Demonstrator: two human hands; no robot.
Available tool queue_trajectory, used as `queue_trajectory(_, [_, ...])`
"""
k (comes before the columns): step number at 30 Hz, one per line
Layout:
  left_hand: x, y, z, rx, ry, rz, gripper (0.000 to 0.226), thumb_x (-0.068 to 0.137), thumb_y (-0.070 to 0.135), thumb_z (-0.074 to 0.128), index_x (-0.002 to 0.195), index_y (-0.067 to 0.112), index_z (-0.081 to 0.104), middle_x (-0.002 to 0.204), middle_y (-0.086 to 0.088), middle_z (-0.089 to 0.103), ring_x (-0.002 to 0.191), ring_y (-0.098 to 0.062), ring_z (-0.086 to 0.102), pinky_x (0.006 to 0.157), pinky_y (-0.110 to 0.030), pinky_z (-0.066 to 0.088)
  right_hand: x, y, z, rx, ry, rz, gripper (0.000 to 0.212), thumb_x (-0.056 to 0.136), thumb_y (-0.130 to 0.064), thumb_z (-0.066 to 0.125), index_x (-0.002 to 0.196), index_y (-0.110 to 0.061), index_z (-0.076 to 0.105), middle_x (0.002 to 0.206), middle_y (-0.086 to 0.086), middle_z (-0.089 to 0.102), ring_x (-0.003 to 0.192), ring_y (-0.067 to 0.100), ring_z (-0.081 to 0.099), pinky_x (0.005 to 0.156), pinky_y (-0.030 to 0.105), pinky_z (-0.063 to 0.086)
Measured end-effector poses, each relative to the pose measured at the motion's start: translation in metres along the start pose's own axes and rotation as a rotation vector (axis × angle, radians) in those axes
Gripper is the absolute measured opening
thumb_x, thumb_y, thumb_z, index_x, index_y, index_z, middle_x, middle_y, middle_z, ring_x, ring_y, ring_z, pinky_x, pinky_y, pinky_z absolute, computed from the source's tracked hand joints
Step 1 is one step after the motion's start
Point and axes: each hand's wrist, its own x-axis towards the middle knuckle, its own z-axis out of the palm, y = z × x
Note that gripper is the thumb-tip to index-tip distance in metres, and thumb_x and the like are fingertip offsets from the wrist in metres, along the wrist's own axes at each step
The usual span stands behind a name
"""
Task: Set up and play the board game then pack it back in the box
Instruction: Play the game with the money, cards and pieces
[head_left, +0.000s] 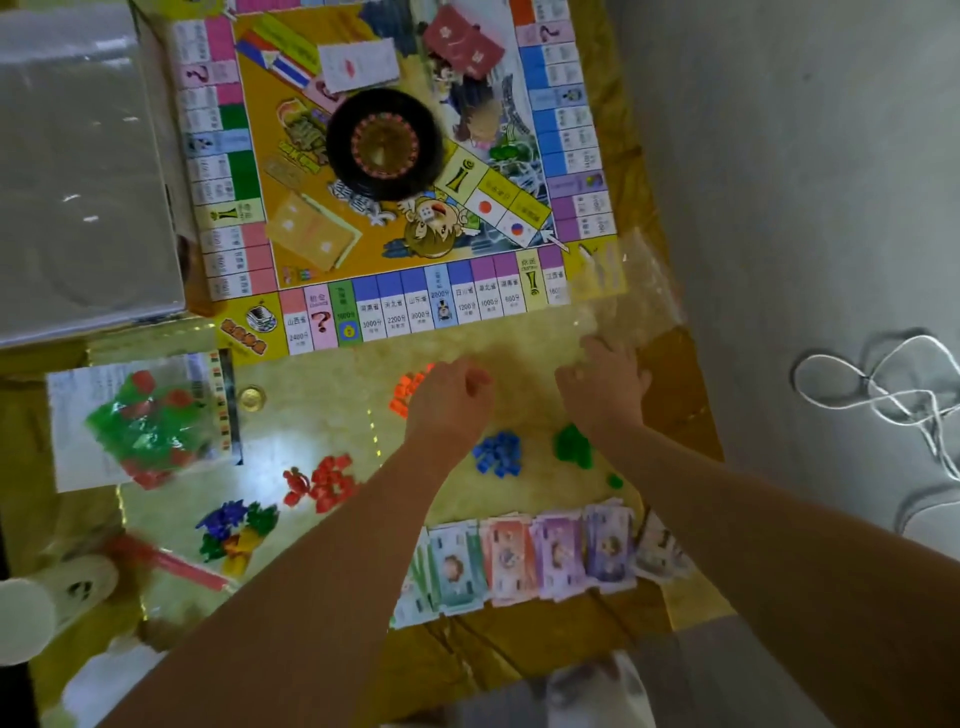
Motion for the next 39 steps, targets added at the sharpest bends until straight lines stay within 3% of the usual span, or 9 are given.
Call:
queue_trajectory(6, [0.001,0.015,-0.022,-0.959,-0.007,-0.377,0.072,0.075,0.057,0.069,0.131,0.015,0.051,0.111,-0.006,0.065,0.093,-0.021,0.064,0.076,-0.036,0.057,-0.017,-0.029,-0.012,0.019,0.185,-0.613,0.032,0.088,-0.022,0.048,0.111,-0.02,0.07,0.12,-0.007,0.065,0.115,0.017,0.052,0.09,0.025,0.021])
queue_trajectory(9, [-0.002,0.011,-0.044,-1.137,0.124,-0.337,0.013,0.09,0.015,0.06,0.101,0.009,0.064,0.085,-0.006,0.068,0.072,-0.021,0.061,0.051,-0.021,0.045,-0.025,-0.049,-0.014,0.042,0.2,-0.743,0.034,0.083,-0.03,0.045,0.092,-0.021,0.076,0.11,-0.009,0.069,0.107,0.016,0.055,0.091,0.025,0.026])
queue_trajectory(13, [-0.017,-0.015,-0.079,-1.204,0.239,-0.265,0.013,0.092,0.0,0.054,0.086,0.01,0.061,0.083,-0.007,0.068,0.066,-0.019,0.064,0.045,-0.018,0.047,-0.039,-0.085,-0.005,0.398,0.125,-0.513,0.027,0.081,-0.029,0.053,0.104,-0.015,0.059,0.114,-0.002,0.05,0.105,0.016,0.049,0.09,0.029,0.039])
queue_trajectory(17, [-0.043,-0.064,-0.115,-1.25,0.343,-0.301,0.013,0.092,0.003,0.056,0.084,0.013,0.06,0.085,-0.006,0.069,0.064,-0.015,0.068,0.053,-0.021,0.053,-0.062,-0.142,0.01,0.821,-0.404,-0.115,0.034,0.091,-0.024,0.065,0.12,-0.012,0.051,0.105,0.006,0.061,0.079,0.012,0.063,0.067,0.026,0.049])
queue_trajectory(24, [-0.075,-0.168,-0.166,-0.985,0.606,-0.456,0.038,0.075,0.003,0.07,0.106,0.009,0.051,0.091,-0.009,0.06,0.071,-0.023,0.065,0.072,-0.035,0.054,-0.106,-0.232,0.076,0.559,-0.475,-0.369,0.013,0.087,-0.005,0.064,0.089,-0.017,0.06,0.088,0.005,0.068,0.075,0.013,0.061,0.066,0.023,0.048])
queue_trajectory(29, [-0.095,-0.206,-0.18,-0.098,0.869,-0.343,0.064,0.071,0.004,0.067,0.131,0.004,0.043,0.131,-0.019,0.037,0.112,-0.03,0.042,0.096,-0.034,0.034,-0.128,-0.268,0.116,0.529,-0.475,-0.367,0.012,0.091,0.0,0.058,0.102,-0.005,0.06,0.09,0.01,0.066,0.062,-0.003,0.059,0.047,0.001,0.035])
queue_trajectory(32, [-0.088,-0.219,-0.173,0.055,0.618,-0.126,0.051,0.076,0.0,0.06,0.125,0.014,0.059,0.127,-0.015,0.046,0.116,-0.034,0.044,0.097,-0.039,0.038,-0.13,-0.272,0.127,0.466,-0.477,-0.385,0.012,0.091,-0.002,0.057,0.099,-0.011,0.059,0.091,0.013,0.067,0.07,0.002,0.064,0.055,0.007,0.043])
queue_trajectory(35, [-0.08,-0.224,-0.165,0.114,0.3,-0.217,0.049,0.087,0.008,0.054,0.136,0.016,0.051,0.137,-0.014,0.045,0.123,-0.034,0.041,0.101,-0.039,0.034,-0.128,-0.266,0.127,0.41,-0.499,-0.399,0.016,0.089,-0.005,0.058,0.1,-0.017,0.06,0.109,0.008,0.067,0.086,0.019,0.065,0.076,0.029,0.053])
queue_trajectory(39, [-0.077,-0.21,-0.161,0.116,0.335,-0.295,0.046,0.088,0.01,0.054,0.134,0.011,0.05,0.135,-0.018,0.043,0.121,-0.035,0.04,0.101,-0.041,0.035,-0.112,-0.237,0.103,0.425,-0.455,-0.363,0.018,0.091,-0.006,0.056,0.106,-0.015,0.062,0.1,-0.001,0.065,0.081,0.015,0.062,0.068,0.026,0.048])
